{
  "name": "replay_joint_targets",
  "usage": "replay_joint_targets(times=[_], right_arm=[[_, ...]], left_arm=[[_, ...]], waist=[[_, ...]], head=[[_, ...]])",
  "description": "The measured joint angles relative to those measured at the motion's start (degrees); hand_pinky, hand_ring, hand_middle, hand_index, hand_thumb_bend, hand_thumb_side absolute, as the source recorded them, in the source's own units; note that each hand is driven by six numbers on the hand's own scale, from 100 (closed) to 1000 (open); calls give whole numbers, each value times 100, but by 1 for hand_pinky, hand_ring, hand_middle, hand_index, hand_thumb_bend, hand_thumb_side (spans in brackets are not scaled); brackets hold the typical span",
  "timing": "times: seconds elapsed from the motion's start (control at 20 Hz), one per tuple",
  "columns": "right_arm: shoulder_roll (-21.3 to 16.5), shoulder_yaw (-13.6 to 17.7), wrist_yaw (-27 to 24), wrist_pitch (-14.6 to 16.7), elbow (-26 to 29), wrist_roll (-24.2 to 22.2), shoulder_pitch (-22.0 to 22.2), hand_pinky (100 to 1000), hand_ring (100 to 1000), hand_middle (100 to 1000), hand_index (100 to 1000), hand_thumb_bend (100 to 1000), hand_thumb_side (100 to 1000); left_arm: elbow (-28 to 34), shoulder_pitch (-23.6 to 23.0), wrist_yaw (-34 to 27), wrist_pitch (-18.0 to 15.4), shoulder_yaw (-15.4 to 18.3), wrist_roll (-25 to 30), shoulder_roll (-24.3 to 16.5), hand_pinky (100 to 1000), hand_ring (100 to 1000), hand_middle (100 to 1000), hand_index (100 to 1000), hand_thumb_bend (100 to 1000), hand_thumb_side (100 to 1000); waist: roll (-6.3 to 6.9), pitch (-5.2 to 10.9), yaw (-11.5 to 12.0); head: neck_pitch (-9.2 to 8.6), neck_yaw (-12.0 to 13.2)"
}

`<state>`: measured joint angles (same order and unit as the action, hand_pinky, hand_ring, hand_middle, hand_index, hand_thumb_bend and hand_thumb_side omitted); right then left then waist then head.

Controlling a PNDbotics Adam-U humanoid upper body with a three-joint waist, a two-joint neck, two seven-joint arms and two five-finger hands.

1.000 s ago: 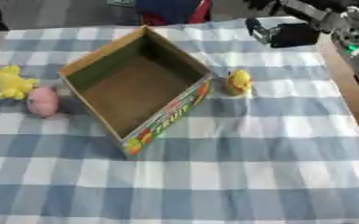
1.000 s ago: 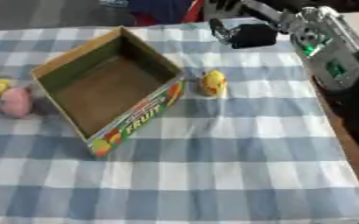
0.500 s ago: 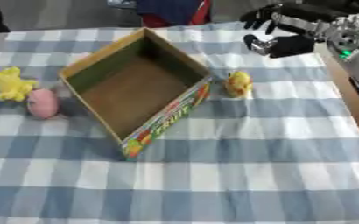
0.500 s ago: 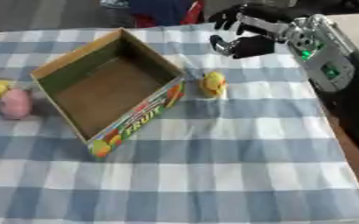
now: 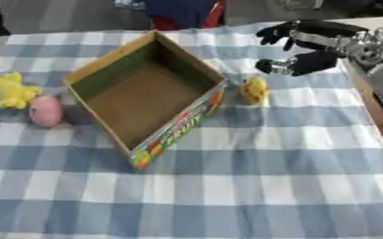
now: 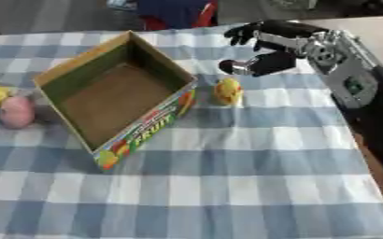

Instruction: Pick up objects on the table and place them in the box.

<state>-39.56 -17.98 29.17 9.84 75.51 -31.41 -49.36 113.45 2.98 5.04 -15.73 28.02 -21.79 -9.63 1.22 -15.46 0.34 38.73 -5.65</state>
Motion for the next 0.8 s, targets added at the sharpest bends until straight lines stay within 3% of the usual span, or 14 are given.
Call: replay_joint_targets(times=[0.45, 0.8], right_arm=[[-2, -45, 204, 146, -133, -120, 48, 742, 882, 846, 1000, 401, 801], [-2, -154, 306, 268, -247, -176, 45, 724, 865, 818, 1000, 391, 791]], left_arm=[[0, 2, 2, 7, 0, 7, 0, 411, 564, 521, 806, 370, 725], [0, 4, 5, 9, 0, 10, 0, 411, 564, 520, 803, 370, 725]], waist=[[-14, -10, 2], [-28, -34, 4]], head=[[0, -7], [0, -8]])
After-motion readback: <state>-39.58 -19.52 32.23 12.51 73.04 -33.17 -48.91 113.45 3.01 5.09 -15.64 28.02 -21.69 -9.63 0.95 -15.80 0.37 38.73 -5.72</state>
